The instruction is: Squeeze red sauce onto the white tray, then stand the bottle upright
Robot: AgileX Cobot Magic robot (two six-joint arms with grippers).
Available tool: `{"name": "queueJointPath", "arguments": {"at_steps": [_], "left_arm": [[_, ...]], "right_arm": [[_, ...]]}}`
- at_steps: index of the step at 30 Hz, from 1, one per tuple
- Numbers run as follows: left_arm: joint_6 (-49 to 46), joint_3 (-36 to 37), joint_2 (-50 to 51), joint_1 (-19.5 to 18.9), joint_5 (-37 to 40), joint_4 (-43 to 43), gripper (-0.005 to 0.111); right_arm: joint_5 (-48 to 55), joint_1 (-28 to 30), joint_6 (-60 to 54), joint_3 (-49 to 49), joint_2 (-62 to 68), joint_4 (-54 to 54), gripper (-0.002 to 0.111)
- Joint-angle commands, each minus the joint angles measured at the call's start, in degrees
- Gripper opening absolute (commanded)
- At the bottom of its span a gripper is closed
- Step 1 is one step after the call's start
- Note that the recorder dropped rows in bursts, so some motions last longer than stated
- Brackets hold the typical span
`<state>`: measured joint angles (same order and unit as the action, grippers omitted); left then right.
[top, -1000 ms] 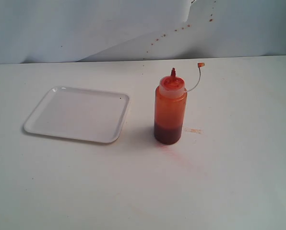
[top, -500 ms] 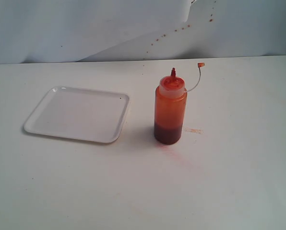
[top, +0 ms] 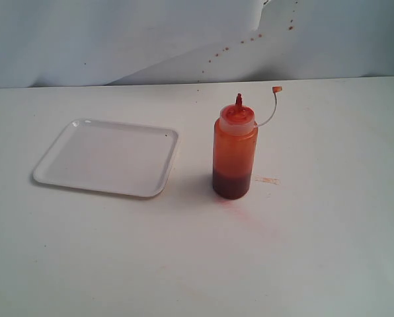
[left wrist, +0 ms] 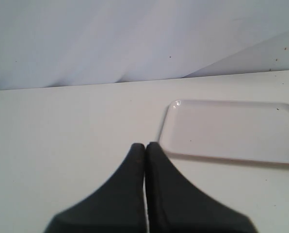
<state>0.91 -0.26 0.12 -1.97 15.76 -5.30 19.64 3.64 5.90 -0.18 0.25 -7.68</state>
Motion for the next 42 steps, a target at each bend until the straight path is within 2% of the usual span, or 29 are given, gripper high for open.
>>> {"name": "queueJointPath", "arguments": {"at_steps": [1,20,23,24,25,26,27,28,29,31,32,33,35,36,39,42], "left_arm": [[0.29,0.26,-0.12,0.18,-0.44,0.03,0.0],[0.08,0.26,-0.12,0.18,-1.65,-2.0,0.0],[6.13,0.26,-0.12,0.18,-13.25,11.43,0.0],[6.39,0.26,-0.12,0.18,-16.85,12.7,0.0],[7.62,0.26,-0.12,0.18,-24.77,15.73,0.0],[9.92,0.26,-0.12,0.18,-29.03,17.83,0.0],[16.43,0.26,-0.12,0.18,-35.42,20.42,0.0],[20.09,0.26,-0.12,0.18,-38.24,20.4,0.0],[25.38,0.26,-0.12,0.18,-43.42,16.52,0.0],[28.67,0.26,0.22,0.18,-56.32,5.71,0.0],[28.67,-0.5,4.14,0.18,-59.33,2.67,0.0],[28.43,-2.55,7.6,-0.2,-57.83,1.62,0.0],[30.59,-8.15,22.38,-0.8,-56.47,-4.76,0.0],[34.01,-11.35,35.58,-0.68,-59.89,-11.4,0.0],[36.07,-16.02,54.04,-0.68,-69.03,-23.87,0.0],[36.07,-20.61,71.06,-0.68,-79.17,-31.53,0.0]], "right_arm": [[-0.59,0.36,0.13,0.18,-0.25,0.13,0.0],[-0.59,0.36,0.13,0.18,-0.25,0.13,0.0],[-0.59,0.36,0.13,0.18,-0.25,0.13,0.0],[-0.59,0.36,0.13,0.18,-0.25,0.13,0.0],[-0.59,0.36,0.13,0.18,-0.25,0.13,0.0],[-0.59,0.36,0.13,0.18,-0.25,0.13,0.0],[-0.59,0.36,0.13,0.18,-0.25,0.13,0.0],[-0.59,0.36,0.13,0.18,-0.25,0.13,0.0],[-0.59,0.36,0.13,0.18,-0.25,0.13,0.0],[-0.59,0.36,0.13,0.18,-0.25,0.13,0.0],[-0.59,0.36,0.13,0.18,-0.25,0.13,0.0],[-0.59,0.36,0.13,0.18,-0.25,0.13,0.0],[-0.59,0.36,0.13,0.18,-0.25,0.13,0.0],[-0.59,0.36,0.13,0.18,-0.25,0.13,0.0],[-0.59,0.36,0.13,0.18,-0.25,0.13,0.0],[-0.59,0.36,0.13,0.18,-0.25,0.13,0.0]]}}
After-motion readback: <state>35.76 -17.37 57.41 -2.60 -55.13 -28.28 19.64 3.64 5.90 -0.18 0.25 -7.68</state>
